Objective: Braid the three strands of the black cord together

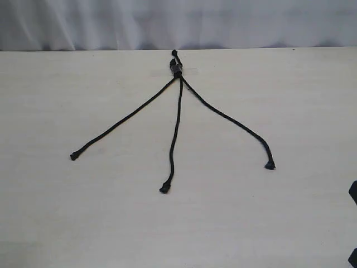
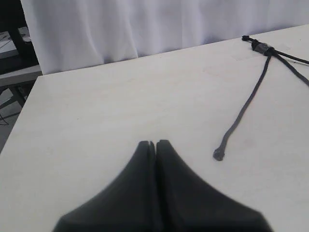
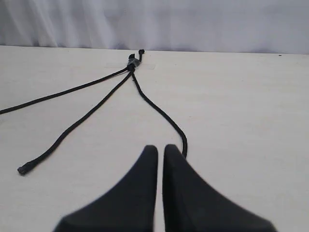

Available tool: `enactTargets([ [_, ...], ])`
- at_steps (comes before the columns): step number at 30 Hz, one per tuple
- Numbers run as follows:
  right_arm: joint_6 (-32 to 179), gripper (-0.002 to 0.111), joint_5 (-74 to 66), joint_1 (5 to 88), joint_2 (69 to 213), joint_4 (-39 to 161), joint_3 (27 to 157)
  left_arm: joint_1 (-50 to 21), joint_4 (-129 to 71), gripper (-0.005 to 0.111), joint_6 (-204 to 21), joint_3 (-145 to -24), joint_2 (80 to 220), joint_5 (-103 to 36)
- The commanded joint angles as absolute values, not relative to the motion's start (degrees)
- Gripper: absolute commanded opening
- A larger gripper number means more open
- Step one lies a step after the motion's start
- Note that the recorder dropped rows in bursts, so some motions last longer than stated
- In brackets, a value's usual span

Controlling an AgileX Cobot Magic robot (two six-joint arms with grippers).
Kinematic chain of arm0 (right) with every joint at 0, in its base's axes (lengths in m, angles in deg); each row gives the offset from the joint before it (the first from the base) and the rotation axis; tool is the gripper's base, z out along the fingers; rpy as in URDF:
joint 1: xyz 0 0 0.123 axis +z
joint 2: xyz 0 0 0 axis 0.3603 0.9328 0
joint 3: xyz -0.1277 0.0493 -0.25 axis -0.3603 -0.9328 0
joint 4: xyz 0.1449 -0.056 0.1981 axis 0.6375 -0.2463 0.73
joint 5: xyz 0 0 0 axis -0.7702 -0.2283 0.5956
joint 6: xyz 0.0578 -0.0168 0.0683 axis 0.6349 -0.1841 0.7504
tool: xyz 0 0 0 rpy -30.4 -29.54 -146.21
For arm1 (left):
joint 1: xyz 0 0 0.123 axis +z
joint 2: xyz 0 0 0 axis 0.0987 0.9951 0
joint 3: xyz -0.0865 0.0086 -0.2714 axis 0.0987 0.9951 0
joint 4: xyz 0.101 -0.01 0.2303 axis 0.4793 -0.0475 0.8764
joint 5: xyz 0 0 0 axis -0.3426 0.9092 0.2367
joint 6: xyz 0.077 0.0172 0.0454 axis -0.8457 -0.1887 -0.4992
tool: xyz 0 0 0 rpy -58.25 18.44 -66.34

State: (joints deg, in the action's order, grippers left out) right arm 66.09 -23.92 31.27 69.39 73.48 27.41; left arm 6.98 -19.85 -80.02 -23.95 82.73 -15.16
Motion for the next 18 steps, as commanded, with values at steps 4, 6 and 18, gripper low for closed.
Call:
enactTargets([
  [4, 66.3, 0.004, -23.3, 31.2, 69.1, 73.2, 27.2, 7.0, -19.6, 0.0, -79.7, -23.8, 82.4, -15.9],
  [6, 66.3, 0.004, -23.3, 31.2, 69.1, 73.2, 27.2, 7.0, -19.6, 0.0, -79.7, -23.8, 82.4, -15.9],
  [18, 66.3, 0.004, -9.8, 31.3, 69.1, 73.2, 27.2, 7.0, -19.6, 0.0, -79.8, -23.8, 82.4, -16.3],
])
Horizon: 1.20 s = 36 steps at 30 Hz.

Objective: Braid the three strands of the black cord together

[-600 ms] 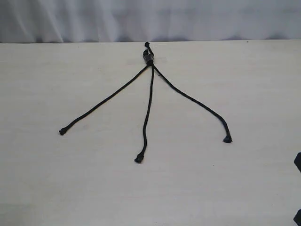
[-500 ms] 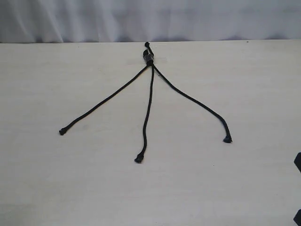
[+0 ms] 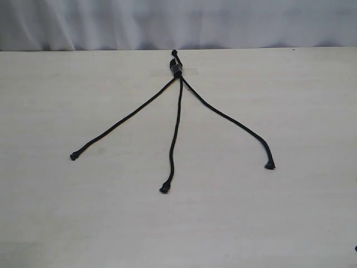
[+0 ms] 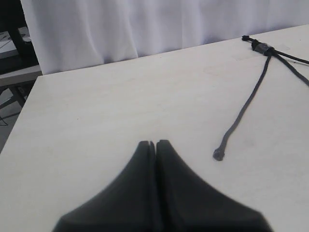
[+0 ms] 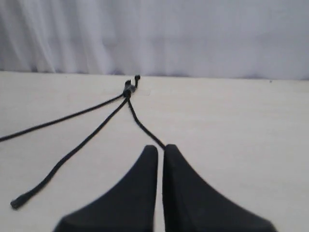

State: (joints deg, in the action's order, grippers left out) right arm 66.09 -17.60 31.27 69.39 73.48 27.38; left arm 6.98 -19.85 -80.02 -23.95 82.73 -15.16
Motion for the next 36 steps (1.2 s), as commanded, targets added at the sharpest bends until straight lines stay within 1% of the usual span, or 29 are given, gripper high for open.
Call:
enactTargets([
  [1, 66.3, 0.004, -8.4, 31.3, 69.1, 73.2, 27.2, 7.0, -19.6, 0.0, -79.8, -23.8, 82.4, -17.0],
  [6, 66.3, 0.004, -4.3, 31.3, 69.1, 73.2, 27.2, 7.0, -19.1, 0.0, -80.0, -23.8, 82.4, -21.6],
  [10, 66.3, 0.004, -3.0, 31.3, 69.1, 73.2, 27.2, 7.0, -13.1, 0.0, -80.1, -23.8, 82.4, -22.9],
  [14, 66.2, 0.004, -2.6, 31.3, 69.1, 73.2, 27.2, 7.0, -10.0, 0.0, -80.1, -23.8, 82.4, -27.3],
  [20, 66.1, 0.004, -2.5, 31.3, 69.1, 73.2, 27.2, 7.0, -12.4, 0.0, -79.8, -23.8, 82.4, -36.4],
  [25, 65.8, 0.004, -1.1, 31.3, 69.1, 73.8, 27.2, 7.0, -12.3, 0.0, -79.8, -23.8, 82.4, -40.2],
  [27, 65.8, 0.004, 0.5, 31.3, 69.1, 75.2, 27.2, 7.0, -12.3, 0.0, -79.8, -23.8, 82.4, -41.1],
  [29, 65.8, 0.004, 0.3, 31.3, 69.5, 80.4, 27.2, 7.0, -13.9, 0.0, -79.2, -23.8, 82.4, -46.3],
  [33, 65.6, 0.004, -2.8, 31.3, 75.1, 84.1, 29.4, 7.0, -17.3, 0.0, -74.0, -23.8, 82.4, -58.5],
  [34, 64.0, 0.004, -5.5, 31.3, 79.7, 83.5, 32.0, 7.0, -20.3, 0.0, -73.9, -23.8, 82.4, -59.1],
  [35, 62.5, 0.004, -7.4, 31.3, 82.5, 83.2, 33.8, 7.0, -24.0, 0.0, -73.8, -23.8, 82.4, -56.9],
  [36, 61.9, 0.004, -11.6, 31.3, 87.9, 80.7, 38.0, 7.0, -32.0, 0.0, -74.0, -25.0, 82.4, -49.0],
])
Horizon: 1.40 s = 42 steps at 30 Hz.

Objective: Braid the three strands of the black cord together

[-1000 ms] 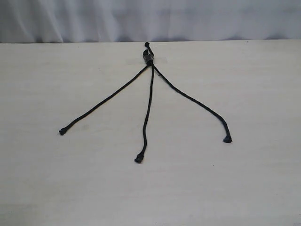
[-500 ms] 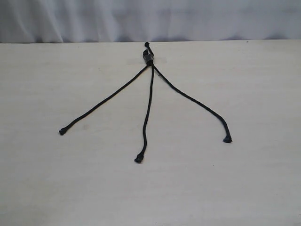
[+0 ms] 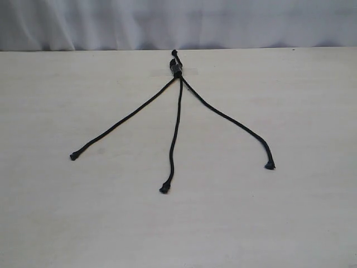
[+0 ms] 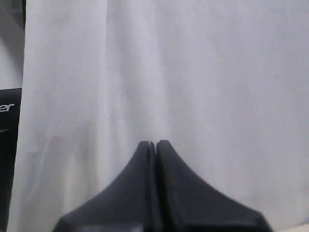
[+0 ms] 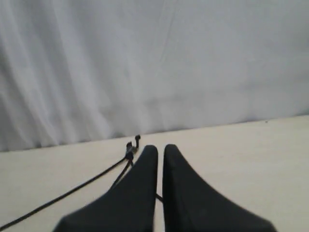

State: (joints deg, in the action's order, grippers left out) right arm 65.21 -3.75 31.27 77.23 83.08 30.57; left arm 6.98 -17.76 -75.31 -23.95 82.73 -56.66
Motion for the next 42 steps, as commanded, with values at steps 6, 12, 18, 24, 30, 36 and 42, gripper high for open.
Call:
enactTargets([
  [6, 60.9, 0.004, -31.6, 31.3, 116.1, 75.2, 54.1, 7.0, -33.4, 0.0, -78.6, -44.3, 97.9, -15.3],
  [12, 62.2, 0.004, -24.6, 31.3, 137.3, 78.4, 57.8, 7.0, -36.5, 0.0, -78.6, -51.0, 126.8, -5.9],
  [18, 62.6, 0.004, -24.3, 31.7, 144.8, 88.9, 60.3, 6.9, -45.2, 0.0, -84.4, -53.5, 143.0, -3.9],
  [24, 65.0, 0.004, -26.2, 43.0, 154.0, 88.4, 68.0, 6.9, -45.2, 0.0, -87.4, -61.4, 155.0, -2.5],
  [30, 77.2, 0.004, -30.8, 52.3, 166.8, 76.9, 80.3, 6.9, -44.8, 0.0, -89.7, -67.4, 162.4, 0.5],
  [36, 90.4, 0.006, -44.9, 57.3, 180.6, 61.9, 98.4, 6.9, -41.6, 0.0, -90.4, -72.8, 166.5, 1.1],
  [42, 93.8, 0.04, -52.1, 57.9, 189.1, 60.6, 109.8, 7.0, -38.3, 0.0, -90.4, -73.2, 168.5, -3.0],
])
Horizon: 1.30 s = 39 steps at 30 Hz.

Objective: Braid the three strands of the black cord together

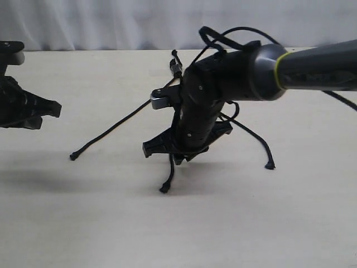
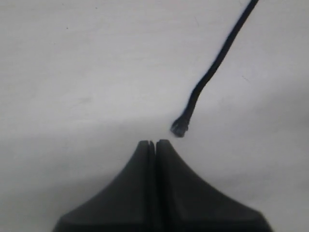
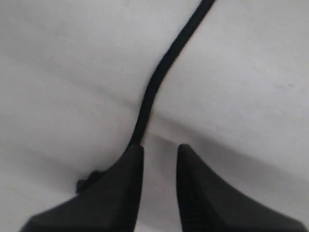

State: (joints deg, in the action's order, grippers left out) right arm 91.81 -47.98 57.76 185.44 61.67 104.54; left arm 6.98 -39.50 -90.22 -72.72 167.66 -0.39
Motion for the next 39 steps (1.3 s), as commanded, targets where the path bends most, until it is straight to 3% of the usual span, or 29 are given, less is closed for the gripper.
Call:
enactTargets([
  [1, 94.4, 0.045, -52.5, 57.9, 189.9, 60.6, 110.7, 7.0, -38.3, 0.0, -90.4, -73.2, 168.5, -3.6],
  [9, 97.3, 0.042, -53.0, 57.9, 193.9, 59.8, 111.5, 7.0, -36.3, 0.0, -90.4, -73.2, 168.5, -5.5],
  [11, 96.7, 0.032, -53.8, 57.9, 194.7, 59.5, 111.5, 7.0, -35.2, 0.0, -90.4, -73.2, 168.5, -5.6],
  [14, 91.6, 0.005, -55.3, 57.9, 195.1, 58.9, 111.5, 7.0, -35.1, 0.0, -90.4, -73.2, 169.6, -6.0],
  [18, 91.3, 0.004, -56.6, 57.2, 194.9, 58.5, 111.5, 6.9, -37.2, 0.006, -91.7, -73.2, 174.5, -6.1],
  [24, 86.9, 0.004, -56.4, 52.7, 191.5, 63.7, 111.5, 6.9, -54.0, 0.043, -109.3, -73.2, 180.2, -6.7],
  [27, 82.8, 0.004, -56.1, 49.4, 190.5, 68.6, 111.5, 6.9, -63.7, 0.053, -122.4, -73.2, 181.2, -7.1],
  [36, 80.2, 0.004, -54.4, 47.3, 190.4, 71.4, 111.5, 6.9, -71.5, 0.056, -132.3, -73.7, 188.8, -12.3],
  [38, 80.2, 0.004, -53.5, 47.3, 190.4, 73.0, 111.5, 6.9, -71.5, 0.049, -132.5, -74.8, 191.1, -9.7],
  [39, 80.2, 0.004, -53.4, 47.3, 190.4, 73.2, 111.5, 6.9, -71.5, 0.039, -132.5, -75.4, 191.8, -7.7],
])
